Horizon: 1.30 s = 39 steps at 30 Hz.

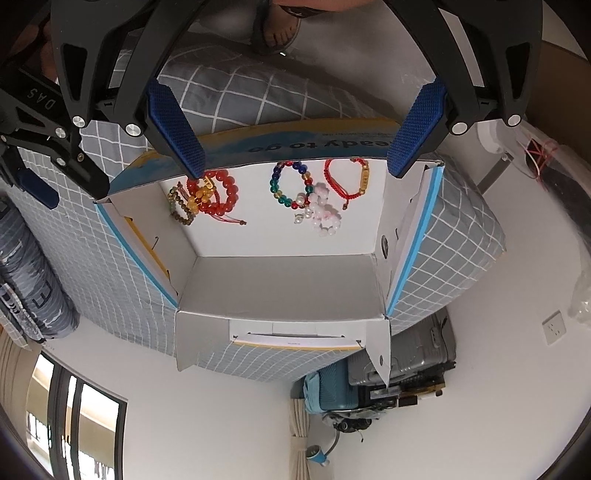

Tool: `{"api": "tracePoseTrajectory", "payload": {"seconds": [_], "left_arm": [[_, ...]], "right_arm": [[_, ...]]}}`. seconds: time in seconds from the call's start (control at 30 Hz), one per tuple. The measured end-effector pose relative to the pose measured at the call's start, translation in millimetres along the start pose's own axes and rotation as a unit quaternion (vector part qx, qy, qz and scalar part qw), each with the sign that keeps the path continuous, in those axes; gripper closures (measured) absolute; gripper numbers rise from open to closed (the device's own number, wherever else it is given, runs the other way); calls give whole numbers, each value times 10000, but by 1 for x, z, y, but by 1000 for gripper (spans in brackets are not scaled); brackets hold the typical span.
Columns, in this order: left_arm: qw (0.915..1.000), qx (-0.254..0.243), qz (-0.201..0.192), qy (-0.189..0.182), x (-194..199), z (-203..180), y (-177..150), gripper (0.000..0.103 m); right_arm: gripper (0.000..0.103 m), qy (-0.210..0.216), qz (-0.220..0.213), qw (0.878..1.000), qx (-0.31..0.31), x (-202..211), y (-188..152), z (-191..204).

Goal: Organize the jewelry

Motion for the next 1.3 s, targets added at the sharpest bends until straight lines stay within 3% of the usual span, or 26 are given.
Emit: {"api": "tracePoseTrajectory", "payload": {"seconds": [1.3], "left_arm": [[9998,-83,-162,63,3,-5,-3,6]], "right_arm": [[8,2,37,10000,0,-2,-3,0]]}}
Point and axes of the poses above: each gripper's, at about its wrist camera, not at the fingertips, and x roughly against the way its jaws point, z to its left, y to its top, the point moved 2 cm from there along -x, roughly the way its jaws point, and after that the axes turned 12 degrees about y, right-handed, at the moved point
